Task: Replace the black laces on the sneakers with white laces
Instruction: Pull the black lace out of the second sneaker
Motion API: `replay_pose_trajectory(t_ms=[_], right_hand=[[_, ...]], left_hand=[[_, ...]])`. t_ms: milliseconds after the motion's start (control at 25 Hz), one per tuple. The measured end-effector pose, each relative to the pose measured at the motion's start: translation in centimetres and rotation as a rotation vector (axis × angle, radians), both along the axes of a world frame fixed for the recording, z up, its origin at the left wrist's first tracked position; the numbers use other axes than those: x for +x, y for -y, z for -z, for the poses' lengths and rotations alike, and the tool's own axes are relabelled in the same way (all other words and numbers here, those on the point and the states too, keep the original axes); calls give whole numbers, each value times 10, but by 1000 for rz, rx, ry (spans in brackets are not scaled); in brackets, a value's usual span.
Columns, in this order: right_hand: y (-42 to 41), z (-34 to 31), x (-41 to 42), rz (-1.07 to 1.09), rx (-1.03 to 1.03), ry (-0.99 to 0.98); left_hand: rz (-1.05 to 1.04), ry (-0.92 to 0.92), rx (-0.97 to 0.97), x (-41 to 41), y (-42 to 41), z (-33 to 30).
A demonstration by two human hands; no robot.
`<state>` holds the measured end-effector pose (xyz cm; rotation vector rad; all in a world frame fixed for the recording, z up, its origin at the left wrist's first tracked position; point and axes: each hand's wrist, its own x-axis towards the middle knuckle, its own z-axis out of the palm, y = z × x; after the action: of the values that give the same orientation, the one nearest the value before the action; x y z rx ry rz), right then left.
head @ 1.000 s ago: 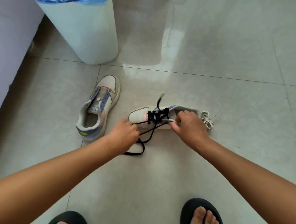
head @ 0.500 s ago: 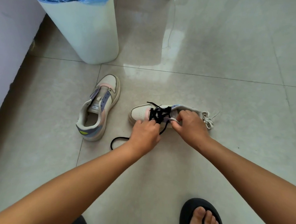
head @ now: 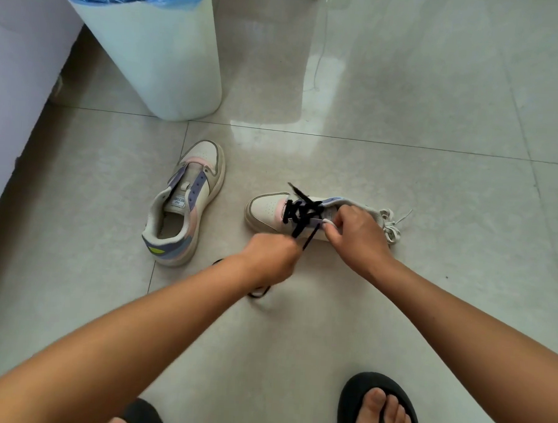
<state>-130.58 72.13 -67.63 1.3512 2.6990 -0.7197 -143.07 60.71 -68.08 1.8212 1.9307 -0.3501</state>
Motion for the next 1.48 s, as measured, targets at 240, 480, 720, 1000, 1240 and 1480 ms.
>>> replay_pose_trajectory(t_ms=[240,480,720,1000,1240,1480], right_hand=[[-1,-2,-1,29,-22,5],[-1,-1,1,15,-38,-7],[2,-3,1,33,-48,-9],[20,-19,-17,276,-255,2],[22,-27,-6,213,-338,-128],[23,-8,-8,143,-405,-118]], left_hand=[[200,-225,-513,-29,33,-10],[-111,-78,370,3,-6,-19],[-367,-5,181,24,-32,-7],[-409,-81,226,-14,8,-16],[-637,223,121,-1,25,-17],[-612,282,171,-5,27,-1]])
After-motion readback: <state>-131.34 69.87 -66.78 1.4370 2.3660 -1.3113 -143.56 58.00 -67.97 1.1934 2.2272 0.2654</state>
